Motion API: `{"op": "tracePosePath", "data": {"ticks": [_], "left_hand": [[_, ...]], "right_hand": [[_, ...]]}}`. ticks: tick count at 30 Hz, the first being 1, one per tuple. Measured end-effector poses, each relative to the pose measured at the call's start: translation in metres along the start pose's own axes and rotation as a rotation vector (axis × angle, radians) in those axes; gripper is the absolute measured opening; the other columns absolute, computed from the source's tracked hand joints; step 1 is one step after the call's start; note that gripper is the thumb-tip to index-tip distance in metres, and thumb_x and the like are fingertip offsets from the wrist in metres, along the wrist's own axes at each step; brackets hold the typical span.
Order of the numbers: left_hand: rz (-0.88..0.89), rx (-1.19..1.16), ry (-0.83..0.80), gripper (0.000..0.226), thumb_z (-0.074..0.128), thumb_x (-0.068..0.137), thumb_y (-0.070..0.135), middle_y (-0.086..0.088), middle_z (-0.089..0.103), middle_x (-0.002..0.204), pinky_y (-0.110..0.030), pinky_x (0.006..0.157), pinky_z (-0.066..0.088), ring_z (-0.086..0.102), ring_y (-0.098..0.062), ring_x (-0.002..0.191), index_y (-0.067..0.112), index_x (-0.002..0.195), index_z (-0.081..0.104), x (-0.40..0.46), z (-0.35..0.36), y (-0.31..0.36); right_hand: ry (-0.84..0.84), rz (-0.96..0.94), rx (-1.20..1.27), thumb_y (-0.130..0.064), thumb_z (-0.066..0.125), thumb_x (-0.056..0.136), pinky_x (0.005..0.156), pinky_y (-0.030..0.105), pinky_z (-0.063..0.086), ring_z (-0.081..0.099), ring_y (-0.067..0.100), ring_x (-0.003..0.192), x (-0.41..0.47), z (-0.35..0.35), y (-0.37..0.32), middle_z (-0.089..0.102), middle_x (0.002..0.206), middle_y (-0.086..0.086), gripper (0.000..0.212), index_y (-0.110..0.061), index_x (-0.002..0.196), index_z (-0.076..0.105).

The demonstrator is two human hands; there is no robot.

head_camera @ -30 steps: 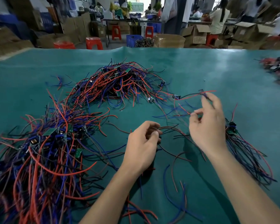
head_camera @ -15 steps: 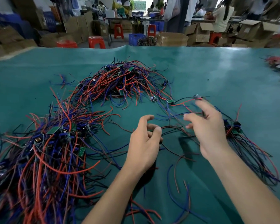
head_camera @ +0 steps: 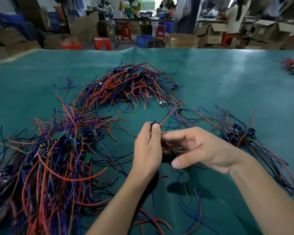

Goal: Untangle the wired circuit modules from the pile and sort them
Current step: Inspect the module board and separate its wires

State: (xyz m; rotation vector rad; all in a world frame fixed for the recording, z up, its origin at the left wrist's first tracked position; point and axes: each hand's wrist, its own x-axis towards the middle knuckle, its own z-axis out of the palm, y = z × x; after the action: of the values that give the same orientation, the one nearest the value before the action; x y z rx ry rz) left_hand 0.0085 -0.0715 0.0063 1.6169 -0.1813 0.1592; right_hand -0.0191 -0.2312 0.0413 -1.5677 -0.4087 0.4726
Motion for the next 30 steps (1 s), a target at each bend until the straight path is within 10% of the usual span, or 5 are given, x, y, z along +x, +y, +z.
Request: {"op": "tracePosePath", "data": {"ticks": [3, 6, 13, 21, 30], "left_hand": [[0.021, 0.009, -0.001, 0.032, 0.040, 0.103, 0.036, 0.002, 0.066, 0.077, -0.044, 0.072, 0.056, 0.066, -0.025, 0.077, 0.015, 0.089, 0.061, 0.001, 0.000, -0.004], [-0.047, -0.047, -0.003, 0.033, 0.038, 0.108, 0.026, 0.006, 0.061, 0.067, -0.031, 0.056, 0.049, 0.058, -0.017, 0.062, 0.016, 0.085, 0.059, 0.000, 0.002, -0.003], [0.097, 0.080, -0.208, 0.015, 0.051, 0.102, 0.011, 0.009, 0.060, 0.067, -0.030, 0.067, 0.050, 0.054, -0.011, 0.063, 0.018, 0.100, 0.065, -0.002, 0.002, -0.002], [0.026, 0.042, -0.192, 0.013, 0.060, 0.098, 0.011, -0.009, 0.072, 0.082, -0.044, 0.075, 0.053, 0.061, -0.016, 0.074, 0.010, 0.088, 0.068, 0.000, 0.001, -0.003], [0.001, 0.078, -0.243, 0.022, 0.053, 0.089, 0.020, 0.004, 0.057, 0.055, -0.031, 0.057, 0.041, 0.048, -0.012, 0.054, 0.013, 0.069, 0.058, -0.002, 0.001, 0.003]], "right_hand": [[-0.079, -0.006, 0.082, -0.024, 0.091, 0.071, 0.114, 0.036, 0.042, 0.053, 0.027, 0.138, -0.007, -0.011, -0.003, 0.058, 0.147, 0.012, 0.074, -0.004, 0.136, 0.063], [0.216, -0.005, 0.120, -0.057, 0.082, 0.074, 0.086, 0.030, 0.052, 0.066, 0.021, 0.110, -0.002, -0.012, -0.006, 0.071, 0.127, 0.010, 0.061, -0.012, 0.115, 0.076], [0.692, -0.020, 0.047, -0.023, 0.072, 0.093, 0.045, 0.019, 0.037, 0.051, 0.008, 0.051, 0.021, 0.008, 0.016, 0.065, 0.069, 0.000, 0.016, -0.009, 0.089, 0.079], [0.733, -0.095, 0.330, -0.016, 0.080, 0.064, 0.049, 0.018, 0.045, 0.061, 0.010, 0.058, 0.022, 0.007, 0.009, 0.077, 0.085, 0.006, 0.017, -0.008, 0.079, 0.082], [0.910, -0.165, 0.074, -0.004, 0.079, 0.083, 0.049, 0.020, 0.044, 0.058, 0.011, 0.058, 0.017, -0.001, 0.008, 0.071, 0.073, 0.006, 0.017, -0.013, 0.069, 0.080]]}}
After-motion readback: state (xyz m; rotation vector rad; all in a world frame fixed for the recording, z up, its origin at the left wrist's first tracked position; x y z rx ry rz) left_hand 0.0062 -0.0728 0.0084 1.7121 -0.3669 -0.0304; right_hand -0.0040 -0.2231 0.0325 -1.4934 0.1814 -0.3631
